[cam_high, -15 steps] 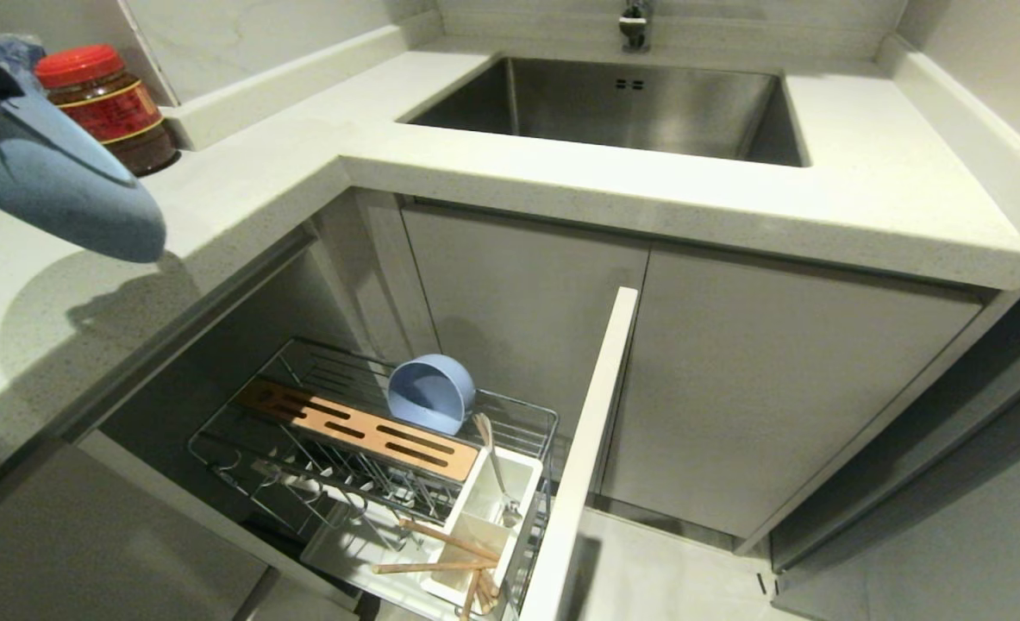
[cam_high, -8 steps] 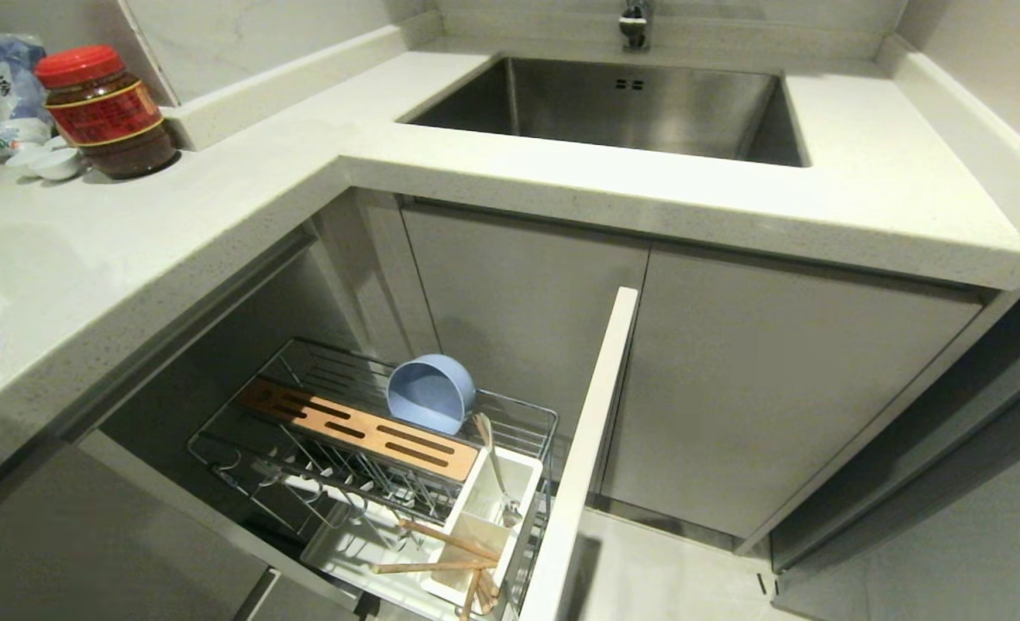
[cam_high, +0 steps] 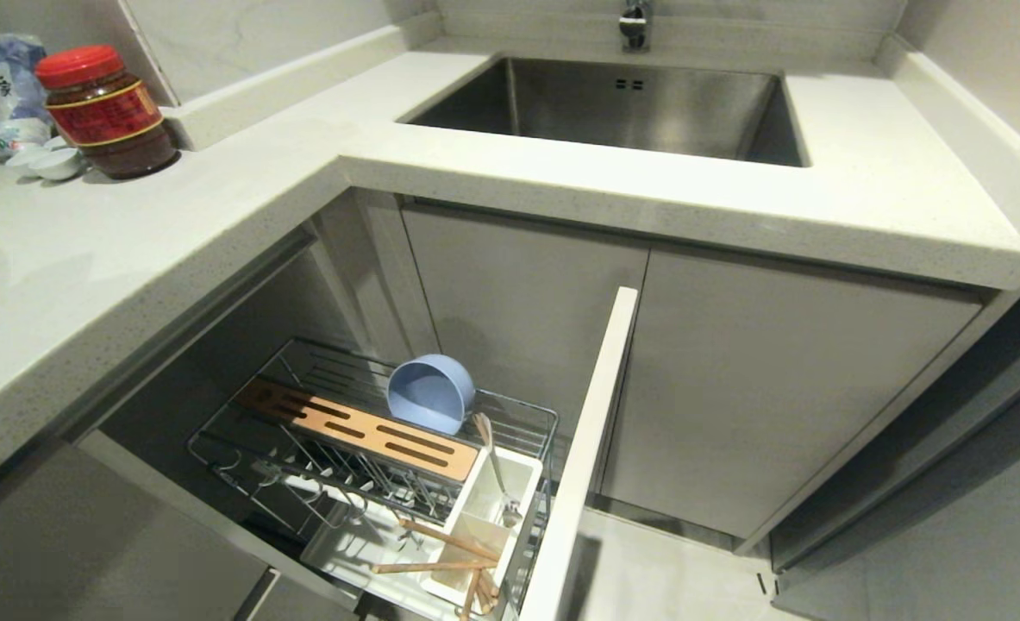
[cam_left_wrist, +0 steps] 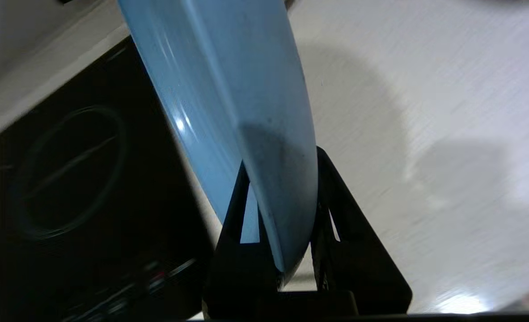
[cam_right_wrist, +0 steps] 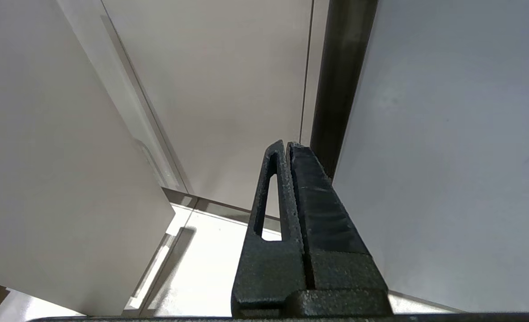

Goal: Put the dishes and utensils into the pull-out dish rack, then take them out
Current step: Take the plate out of the cupboard

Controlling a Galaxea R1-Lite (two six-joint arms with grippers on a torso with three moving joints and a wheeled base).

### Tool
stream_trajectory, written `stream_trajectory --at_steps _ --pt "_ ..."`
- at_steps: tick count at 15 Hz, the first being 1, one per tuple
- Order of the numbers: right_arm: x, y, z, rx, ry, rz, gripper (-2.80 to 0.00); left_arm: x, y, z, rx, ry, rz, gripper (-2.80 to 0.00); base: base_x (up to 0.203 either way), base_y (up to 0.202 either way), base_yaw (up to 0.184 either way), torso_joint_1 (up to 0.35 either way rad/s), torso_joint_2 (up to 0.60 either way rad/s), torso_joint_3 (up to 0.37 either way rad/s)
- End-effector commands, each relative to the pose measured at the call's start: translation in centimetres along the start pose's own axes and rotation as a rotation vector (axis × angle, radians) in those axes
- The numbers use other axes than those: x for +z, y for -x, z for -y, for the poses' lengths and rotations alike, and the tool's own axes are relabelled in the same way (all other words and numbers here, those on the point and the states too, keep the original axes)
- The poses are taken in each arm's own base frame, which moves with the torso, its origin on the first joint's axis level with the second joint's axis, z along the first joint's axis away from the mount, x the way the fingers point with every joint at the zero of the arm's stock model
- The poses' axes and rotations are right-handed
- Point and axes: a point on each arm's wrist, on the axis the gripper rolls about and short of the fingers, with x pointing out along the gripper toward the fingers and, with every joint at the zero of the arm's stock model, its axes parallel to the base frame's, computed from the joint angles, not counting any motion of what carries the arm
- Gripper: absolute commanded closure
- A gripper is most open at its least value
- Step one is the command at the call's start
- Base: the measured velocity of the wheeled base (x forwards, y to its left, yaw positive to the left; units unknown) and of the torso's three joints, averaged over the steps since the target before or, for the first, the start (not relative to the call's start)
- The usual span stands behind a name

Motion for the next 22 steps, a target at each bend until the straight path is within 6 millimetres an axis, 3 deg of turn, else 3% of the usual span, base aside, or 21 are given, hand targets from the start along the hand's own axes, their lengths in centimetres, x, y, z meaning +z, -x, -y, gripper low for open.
stream_trajectory --at_steps 1,8,13,22 --pt "-0.7 -0.1 0.0 0.0 0.0 -0.025 0.0 -1.0 -1.2 1.1 0.067 -0.223 -0.148 0.0 0.0 0.0 0.0 0.0 0.0 0.0" --pt "-0.7 -0.1 0.0 0.0 0.0 -0.024 0.0 -3.0 -4.2 4.6 0.182 -0.622 -0.38 0.0 0.0 0.0 0.0 0.0 0.0 0.0" --pt "-0.7 -0.1 0.0 0.0 0.0 -0.024 0.0 -3.6 -6.0 7.2 0.187 -0.698 -0.42 0.0 0.0 0.0 0.0 0.0 0.0 0.0" --pt "-0.7 -0.1 0.0 0.0 0.0 -0.024 0.0 -4.3 -7.7 9.5 0.182 -0.768 -0.463 0.0 0.0 0.0 0.0 0.0 0.0 0.0"
